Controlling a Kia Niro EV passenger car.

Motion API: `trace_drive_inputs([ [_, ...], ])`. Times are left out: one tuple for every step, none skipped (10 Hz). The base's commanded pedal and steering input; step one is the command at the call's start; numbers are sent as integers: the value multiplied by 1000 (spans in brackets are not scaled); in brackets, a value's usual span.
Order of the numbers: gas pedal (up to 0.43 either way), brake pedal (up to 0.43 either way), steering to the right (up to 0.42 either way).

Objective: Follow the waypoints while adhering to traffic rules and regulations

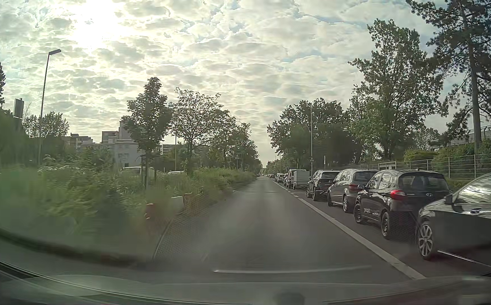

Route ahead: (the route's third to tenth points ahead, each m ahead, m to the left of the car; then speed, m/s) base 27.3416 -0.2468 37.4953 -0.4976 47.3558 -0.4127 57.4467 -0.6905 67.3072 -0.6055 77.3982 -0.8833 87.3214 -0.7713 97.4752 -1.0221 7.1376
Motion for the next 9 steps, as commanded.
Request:
trace_drive_inputs([
  [0, 30, 0],
  [0, 30, 0],
  [0, 30, 0],
  [0, 30, 0],
  [20, 30, 0],
  [47, 30, 0],
  [67, 30, 0],
  [67, 30, 0],
  [67, 30, 0],
])
